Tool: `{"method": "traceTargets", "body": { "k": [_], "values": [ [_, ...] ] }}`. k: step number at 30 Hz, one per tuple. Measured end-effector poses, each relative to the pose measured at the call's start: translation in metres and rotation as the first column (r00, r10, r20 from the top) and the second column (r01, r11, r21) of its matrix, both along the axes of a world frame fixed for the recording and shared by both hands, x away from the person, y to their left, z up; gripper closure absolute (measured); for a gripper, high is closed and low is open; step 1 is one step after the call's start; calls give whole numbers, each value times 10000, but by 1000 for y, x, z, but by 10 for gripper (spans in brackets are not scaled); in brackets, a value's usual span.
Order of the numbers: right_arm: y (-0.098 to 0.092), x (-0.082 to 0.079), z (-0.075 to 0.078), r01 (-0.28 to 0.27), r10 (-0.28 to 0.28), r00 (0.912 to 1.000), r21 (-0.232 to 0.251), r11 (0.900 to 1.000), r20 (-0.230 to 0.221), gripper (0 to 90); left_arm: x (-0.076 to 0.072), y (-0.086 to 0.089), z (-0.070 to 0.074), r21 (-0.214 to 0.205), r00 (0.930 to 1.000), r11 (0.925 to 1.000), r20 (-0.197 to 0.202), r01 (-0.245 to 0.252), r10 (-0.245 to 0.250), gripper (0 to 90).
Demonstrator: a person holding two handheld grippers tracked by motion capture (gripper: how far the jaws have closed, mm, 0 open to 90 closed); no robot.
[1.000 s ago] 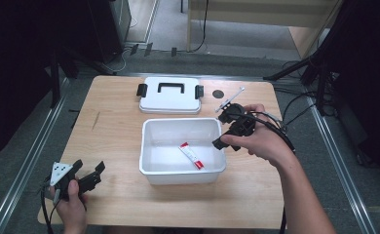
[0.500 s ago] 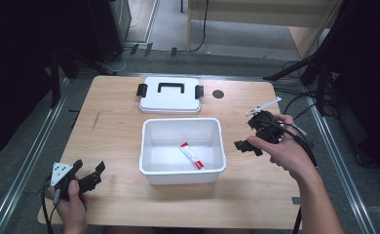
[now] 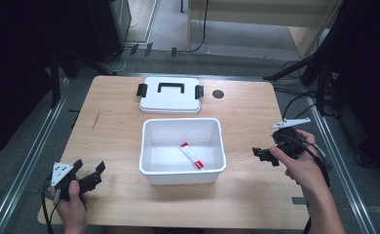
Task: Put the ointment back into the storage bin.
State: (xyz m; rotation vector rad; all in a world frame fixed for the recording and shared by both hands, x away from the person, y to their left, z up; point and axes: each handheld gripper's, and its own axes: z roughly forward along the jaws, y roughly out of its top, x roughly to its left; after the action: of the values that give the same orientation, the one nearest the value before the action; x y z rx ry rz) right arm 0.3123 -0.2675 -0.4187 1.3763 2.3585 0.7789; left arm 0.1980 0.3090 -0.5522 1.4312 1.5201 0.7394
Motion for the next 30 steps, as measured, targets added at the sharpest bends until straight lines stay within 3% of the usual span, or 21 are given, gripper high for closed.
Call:
{"method": "traceTargets", "body": {
  "k": [8, 13, 19, 27, 30],
  "values": [
    [-30, -14, -34, 667, -701, 9958, 580, 9961, 588, 131, 0, -1, 0, 30, 10000, 10000, 10, -4, 4, 144],
    [-49, -25, -54, 1095, -1200, 9885, 1110, 9878, 926, 133, 0, -1, 0, 76, 10000, 10000, 14, 1, -1, 144],
    [-66, -37, -81, 1667, -1824, 9741, 1209, 9786, 1337, 136, 1, -1, 0, 66, 10000, 10000, -41, 55, -55, 144],
    [-83, -61, -108, 1791, -2265, 9476, 2122, 9607, 2254, 140, 0, -2, 0, 139, 10000, 9999, -23, 57, -56, 144],
    [-88, -69, -116, 1736, -2322, 9420, 2403, 9550, 2422, 140, 0, -2, 0, 218, 9999, 9997, -74, 96, -94, 144]
  ]
}}
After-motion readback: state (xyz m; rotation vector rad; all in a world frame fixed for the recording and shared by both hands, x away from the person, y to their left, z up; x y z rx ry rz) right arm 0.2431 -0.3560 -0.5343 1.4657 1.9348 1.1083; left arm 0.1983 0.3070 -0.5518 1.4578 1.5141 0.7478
